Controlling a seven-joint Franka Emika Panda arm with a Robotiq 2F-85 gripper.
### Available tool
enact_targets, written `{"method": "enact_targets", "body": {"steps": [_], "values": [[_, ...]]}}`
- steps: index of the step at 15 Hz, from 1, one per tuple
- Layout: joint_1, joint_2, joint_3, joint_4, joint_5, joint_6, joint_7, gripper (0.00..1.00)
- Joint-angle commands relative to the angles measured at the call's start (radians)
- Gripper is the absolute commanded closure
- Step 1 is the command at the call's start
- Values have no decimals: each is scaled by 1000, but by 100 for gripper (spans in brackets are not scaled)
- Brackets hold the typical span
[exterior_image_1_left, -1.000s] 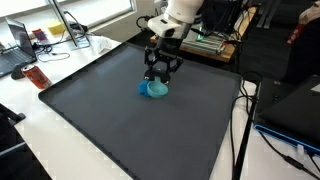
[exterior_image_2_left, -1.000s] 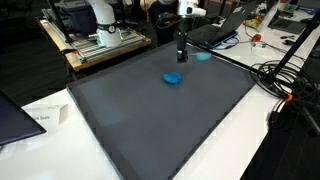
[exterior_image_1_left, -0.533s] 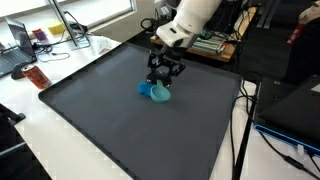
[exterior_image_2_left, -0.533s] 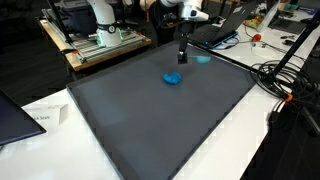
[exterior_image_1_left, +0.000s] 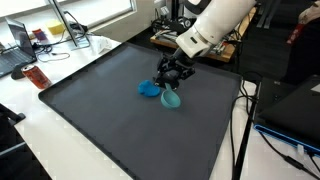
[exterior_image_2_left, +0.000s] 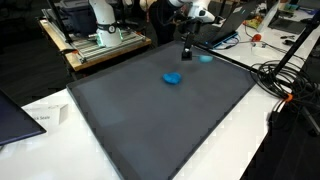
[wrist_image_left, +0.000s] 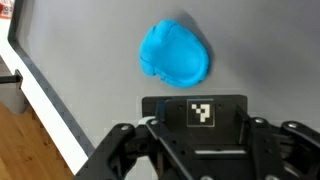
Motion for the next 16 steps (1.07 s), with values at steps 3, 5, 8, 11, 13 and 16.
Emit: {"method": "enact_targets", "body": {"steps": [3, 5, 8, 11, 13, 16], "values": [[6, 90, 37, 129, 20, -158, -56, 65], [4, 126, 43, 180, 35, -206, -89, 65], [-1, 177, 50, 256, 55, -263, -142, 65], [-5, 227, 51, 332, 94, -317, -205, 65], [-7, 258, 50, 384, 128, -350, -247, 65], [-11, 298, 44, 456, 184, -397, -302, 65]]}}
